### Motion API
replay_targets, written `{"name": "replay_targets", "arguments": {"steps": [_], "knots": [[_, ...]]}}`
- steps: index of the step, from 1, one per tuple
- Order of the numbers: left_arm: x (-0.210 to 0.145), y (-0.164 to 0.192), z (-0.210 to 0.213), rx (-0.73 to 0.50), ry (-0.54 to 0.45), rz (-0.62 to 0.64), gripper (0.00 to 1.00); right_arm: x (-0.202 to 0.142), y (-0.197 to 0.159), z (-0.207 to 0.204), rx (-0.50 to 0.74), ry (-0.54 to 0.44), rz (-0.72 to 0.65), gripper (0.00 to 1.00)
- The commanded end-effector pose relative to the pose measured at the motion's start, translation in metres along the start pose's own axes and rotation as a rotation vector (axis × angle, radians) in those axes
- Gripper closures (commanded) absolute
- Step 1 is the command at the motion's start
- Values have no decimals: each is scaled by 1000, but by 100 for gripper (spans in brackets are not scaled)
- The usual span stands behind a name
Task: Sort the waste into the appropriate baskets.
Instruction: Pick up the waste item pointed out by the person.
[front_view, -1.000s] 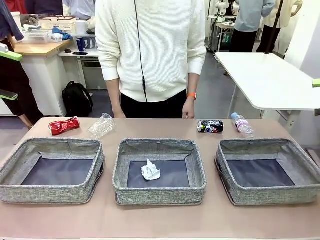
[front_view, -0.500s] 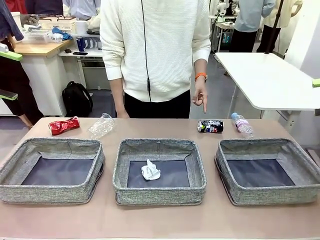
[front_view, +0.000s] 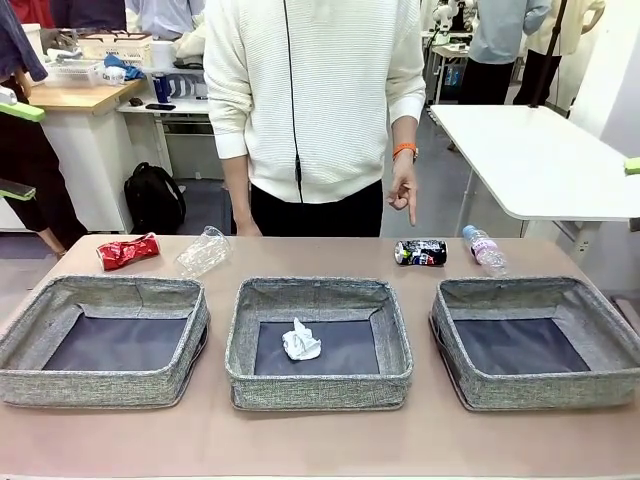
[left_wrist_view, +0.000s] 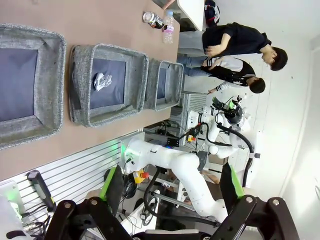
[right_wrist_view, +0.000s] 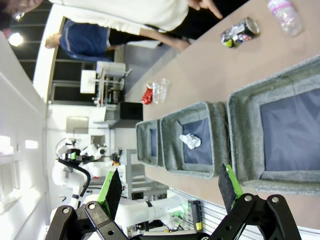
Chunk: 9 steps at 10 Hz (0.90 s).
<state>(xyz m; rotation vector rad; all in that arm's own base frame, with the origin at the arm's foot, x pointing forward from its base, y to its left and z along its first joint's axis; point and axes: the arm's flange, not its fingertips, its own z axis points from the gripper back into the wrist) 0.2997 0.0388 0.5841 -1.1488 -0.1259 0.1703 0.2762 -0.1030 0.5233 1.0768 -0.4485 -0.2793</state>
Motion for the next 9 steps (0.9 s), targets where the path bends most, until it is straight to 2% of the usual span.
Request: {"name": "replay_targets", "arguments": {"steps": [1,2,3,4,5,6,7,8,9], "knots": [[-1,-1,-1,-22,2,-12,0,3,10,-20,-148,14,354,0],[-1,-1,-1,-22,2,-12,0,9,23,-49,-363,-11,762,0],[-1,-1,-1,-22,2,-12,0,23,39,-77,-468,-77,1011,0],[-1,-1,-1,-22,2,-12,0,40,52,-114,-584,-89,1186,0],[-1,-1,-1,-22,2,-12,0,48,60,-150,-551,-39,1343,0],[-1,-1,-1,-22,2,-12,0,54,62,-185,-583,-20,1476,0],[-1,-1,-1,-22,2,-12,0,43,66,-205,-598,-41,1610,0],[-1,-1,-1,-22,2,-12,0,25,70,-200,-611,-61,1654,0],[-1,-1,-1,-22,2,-12,0,27,83,-196,-436,213,1046,0]]}}
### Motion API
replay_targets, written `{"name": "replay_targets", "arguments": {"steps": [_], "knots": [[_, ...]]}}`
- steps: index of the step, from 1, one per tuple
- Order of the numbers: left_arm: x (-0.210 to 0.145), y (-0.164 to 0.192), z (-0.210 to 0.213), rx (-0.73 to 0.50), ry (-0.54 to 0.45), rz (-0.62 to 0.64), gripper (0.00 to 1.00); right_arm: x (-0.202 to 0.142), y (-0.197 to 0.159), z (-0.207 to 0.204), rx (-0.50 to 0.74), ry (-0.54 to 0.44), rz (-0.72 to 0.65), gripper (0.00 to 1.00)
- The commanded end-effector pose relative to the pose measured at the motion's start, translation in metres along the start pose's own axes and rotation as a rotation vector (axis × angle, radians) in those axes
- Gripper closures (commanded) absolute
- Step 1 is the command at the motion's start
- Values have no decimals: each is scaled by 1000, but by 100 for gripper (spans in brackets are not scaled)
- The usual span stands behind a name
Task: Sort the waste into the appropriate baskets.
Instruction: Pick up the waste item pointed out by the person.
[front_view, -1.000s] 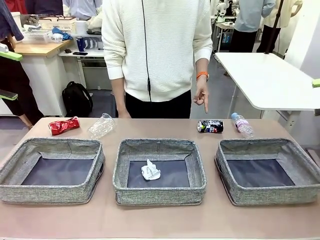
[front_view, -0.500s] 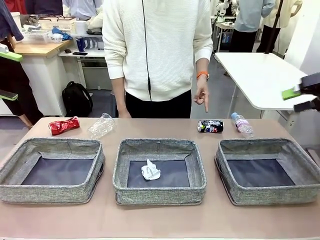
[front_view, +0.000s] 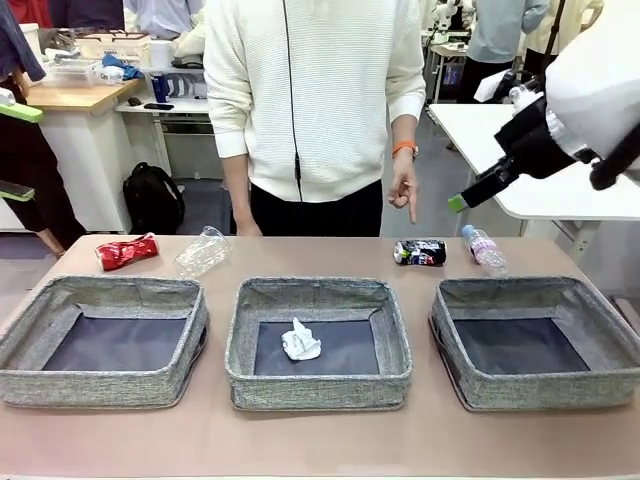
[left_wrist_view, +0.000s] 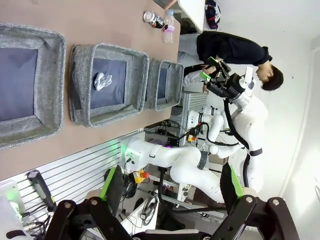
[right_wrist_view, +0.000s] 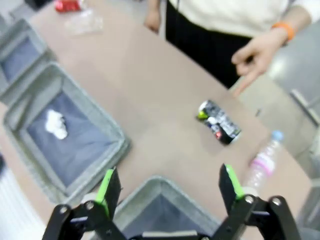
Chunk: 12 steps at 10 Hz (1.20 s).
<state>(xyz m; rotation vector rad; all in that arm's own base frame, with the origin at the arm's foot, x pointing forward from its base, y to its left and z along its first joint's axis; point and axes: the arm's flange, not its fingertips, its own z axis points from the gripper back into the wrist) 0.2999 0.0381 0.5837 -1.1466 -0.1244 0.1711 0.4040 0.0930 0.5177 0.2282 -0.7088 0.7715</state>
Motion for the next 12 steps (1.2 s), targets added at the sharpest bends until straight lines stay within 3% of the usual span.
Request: {"name": "replay_targets", "arguments": {"steps": [1,2,3,6,8,10,12], "knots": [[-1,-1,0,-24,1,-13,0,-10,-6,18,62,-3,-165,0],[-1,-1,0,-24,1,-13,0,-10,-6,18,62,-3,-165,0],[-1,-1,0,-24,1,-13,0,-4,-5,4,22,-2,-52,0],[-1,-1,0,-24,1,-13,0,29,-52,-60,89,171,95,0],[-1,-1,0,-24,1,-13,0,34,-80,-98,122,357,261,0],[-1,-1,0,-24,1,-13,0,34,-104,-133,103,383,347,0],[-1,-1,0,-24,1,-13,0,19,-141,-175,143,310,450,0]]}}
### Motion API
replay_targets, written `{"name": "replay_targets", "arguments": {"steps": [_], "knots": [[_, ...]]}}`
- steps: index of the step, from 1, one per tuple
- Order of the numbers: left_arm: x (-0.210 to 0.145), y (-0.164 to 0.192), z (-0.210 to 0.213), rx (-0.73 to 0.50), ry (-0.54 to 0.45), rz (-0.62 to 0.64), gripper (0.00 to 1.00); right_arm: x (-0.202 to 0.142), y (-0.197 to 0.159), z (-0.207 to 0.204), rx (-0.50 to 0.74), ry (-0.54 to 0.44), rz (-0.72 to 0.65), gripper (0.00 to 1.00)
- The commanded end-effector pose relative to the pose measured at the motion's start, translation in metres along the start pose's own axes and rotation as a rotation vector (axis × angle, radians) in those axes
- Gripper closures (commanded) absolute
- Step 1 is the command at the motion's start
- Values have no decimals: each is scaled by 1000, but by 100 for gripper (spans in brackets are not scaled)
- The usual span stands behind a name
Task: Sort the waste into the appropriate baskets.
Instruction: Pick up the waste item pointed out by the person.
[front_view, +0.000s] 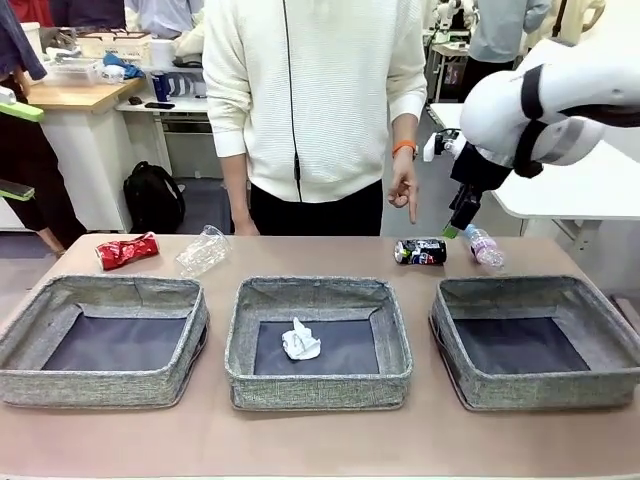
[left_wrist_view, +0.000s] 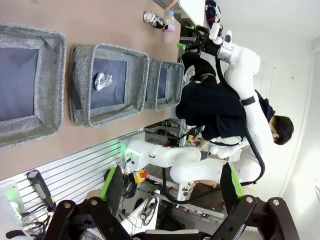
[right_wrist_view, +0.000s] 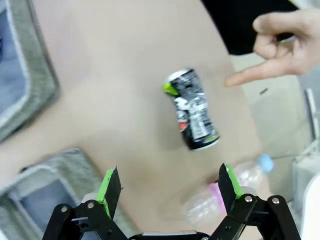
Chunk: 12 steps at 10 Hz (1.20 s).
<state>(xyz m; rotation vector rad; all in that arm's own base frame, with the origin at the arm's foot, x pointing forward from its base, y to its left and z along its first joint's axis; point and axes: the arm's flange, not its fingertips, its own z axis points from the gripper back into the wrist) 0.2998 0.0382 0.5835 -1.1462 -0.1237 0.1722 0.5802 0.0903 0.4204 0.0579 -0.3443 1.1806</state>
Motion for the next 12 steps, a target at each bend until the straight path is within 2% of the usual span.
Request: {"name": "replay_targets", "arguments": {"steps": [1,2,5,8,12], "knots": [[-1,-1,0,-25,1,-14,0,-11,-33,-36,4,-53,96,0],[-1,-1,0,-25,1,-14,0,-15,-45,-55,-4,-33,107,0],[-1,-1,0,-25,1,-14,0,-12,-67,-93,43,-52,134,0],[-1,-1,0,-25,1,-14,0,-5,-69,-112,90,-83,155,0],[-1,-1,0,-25,1,-14,0,0,-66,-128,142,-57,156,0]]}}
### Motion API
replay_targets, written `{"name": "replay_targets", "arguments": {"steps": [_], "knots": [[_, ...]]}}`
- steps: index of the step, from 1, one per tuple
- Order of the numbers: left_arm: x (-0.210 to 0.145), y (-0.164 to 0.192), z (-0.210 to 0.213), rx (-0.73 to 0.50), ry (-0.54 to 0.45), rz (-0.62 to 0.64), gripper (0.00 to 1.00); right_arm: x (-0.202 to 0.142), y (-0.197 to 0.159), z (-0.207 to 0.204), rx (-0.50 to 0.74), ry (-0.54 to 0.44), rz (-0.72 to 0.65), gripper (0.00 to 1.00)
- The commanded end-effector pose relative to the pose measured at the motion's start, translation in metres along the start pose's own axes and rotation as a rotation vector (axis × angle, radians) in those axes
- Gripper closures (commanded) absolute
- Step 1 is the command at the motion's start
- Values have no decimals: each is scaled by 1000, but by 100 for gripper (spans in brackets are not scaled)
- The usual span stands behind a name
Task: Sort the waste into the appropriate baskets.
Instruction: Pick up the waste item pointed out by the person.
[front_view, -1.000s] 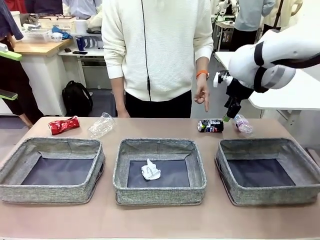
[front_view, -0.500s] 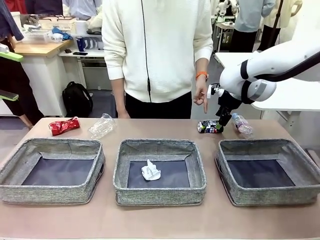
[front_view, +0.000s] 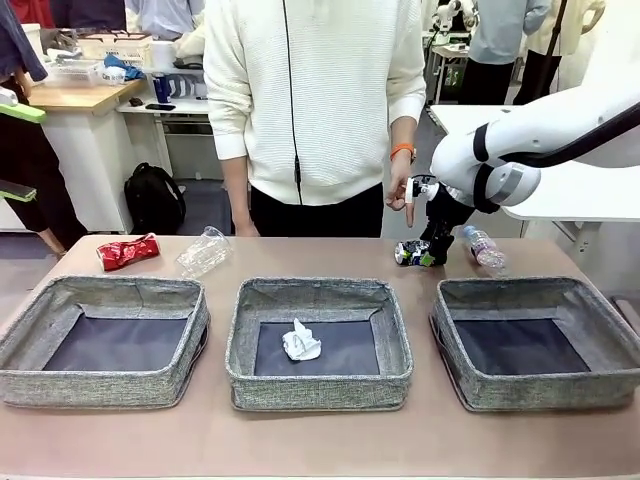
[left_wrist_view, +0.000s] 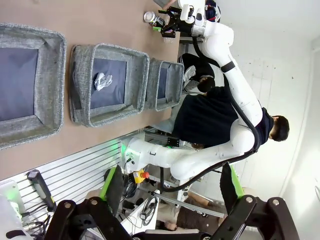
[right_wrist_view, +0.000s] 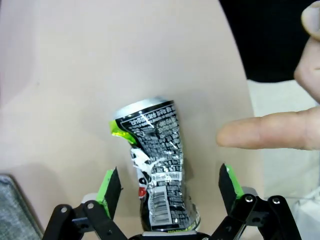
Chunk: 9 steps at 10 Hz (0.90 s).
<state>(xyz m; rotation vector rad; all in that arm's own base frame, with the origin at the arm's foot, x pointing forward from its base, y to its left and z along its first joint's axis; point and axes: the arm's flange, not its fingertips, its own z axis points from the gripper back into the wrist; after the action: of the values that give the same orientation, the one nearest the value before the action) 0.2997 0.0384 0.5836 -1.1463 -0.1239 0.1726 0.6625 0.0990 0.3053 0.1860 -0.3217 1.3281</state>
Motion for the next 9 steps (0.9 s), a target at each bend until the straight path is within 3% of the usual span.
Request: {"name": "replay_targets", "arguments": {"steps": [1,5,6,7,8,9], "knots": [[-1,-1,0,-25,2,-14,0,-2,-8,3,18,0,23,0],[-1,-1,0,-25,2,-14,0,-3,-6,2,32,16,17,0],[-1,-1,0,-25,2,-14,0,-4,-6,2,31,35,21,51],[-1,-1,0,-25,2,-14,0,-4,-6,1,35,41,18,60],[-1,-1,0,-25,2,-14,0,-4,-5,0,39,44,17,100],[-1,-1,0,-25,2,-14,0,-4,-5,-1,44,51,17,100]]}}
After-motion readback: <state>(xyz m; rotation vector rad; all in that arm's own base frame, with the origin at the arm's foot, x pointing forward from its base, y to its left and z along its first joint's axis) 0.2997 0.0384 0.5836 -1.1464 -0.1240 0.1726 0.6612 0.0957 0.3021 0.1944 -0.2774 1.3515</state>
